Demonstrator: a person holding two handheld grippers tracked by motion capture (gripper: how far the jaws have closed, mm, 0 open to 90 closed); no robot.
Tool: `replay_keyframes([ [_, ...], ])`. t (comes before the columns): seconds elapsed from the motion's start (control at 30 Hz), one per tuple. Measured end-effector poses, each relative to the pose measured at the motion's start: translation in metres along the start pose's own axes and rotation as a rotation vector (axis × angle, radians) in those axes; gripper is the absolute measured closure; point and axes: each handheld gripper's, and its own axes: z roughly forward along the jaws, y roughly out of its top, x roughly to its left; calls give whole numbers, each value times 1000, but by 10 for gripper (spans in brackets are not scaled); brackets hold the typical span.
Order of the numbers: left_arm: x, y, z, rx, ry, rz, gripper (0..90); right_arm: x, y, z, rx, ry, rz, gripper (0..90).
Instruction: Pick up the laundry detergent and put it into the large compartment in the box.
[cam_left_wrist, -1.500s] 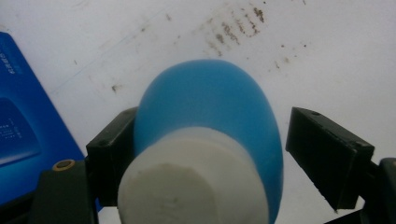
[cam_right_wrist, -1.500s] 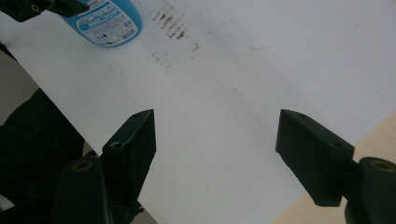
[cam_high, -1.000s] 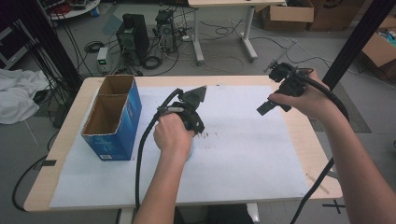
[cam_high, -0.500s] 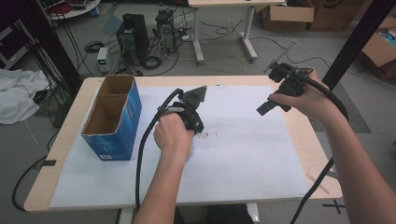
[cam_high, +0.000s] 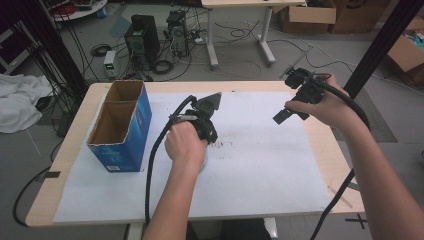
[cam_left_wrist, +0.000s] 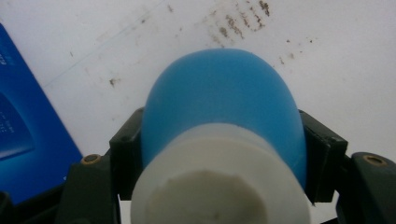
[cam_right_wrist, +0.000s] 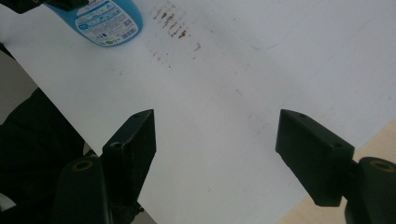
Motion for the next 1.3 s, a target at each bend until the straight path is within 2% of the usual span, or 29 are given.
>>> replay_keyframes([
  [0.37,2,0,-1,6,-13,-16,342,1,1,3,6,-2,-9,288],
  [0.8,6,3,-3,38,-54,-91,373,-1,-2,4,8,-1,-2,288],
  [1.0,8,4,-3,42,-62,-83,376,-1,-1,4,7,-1,-1,291],
  [1.3,7,5,-3,52,-71,-33,380,-1,-1,6,11,-1,-2,291],
])
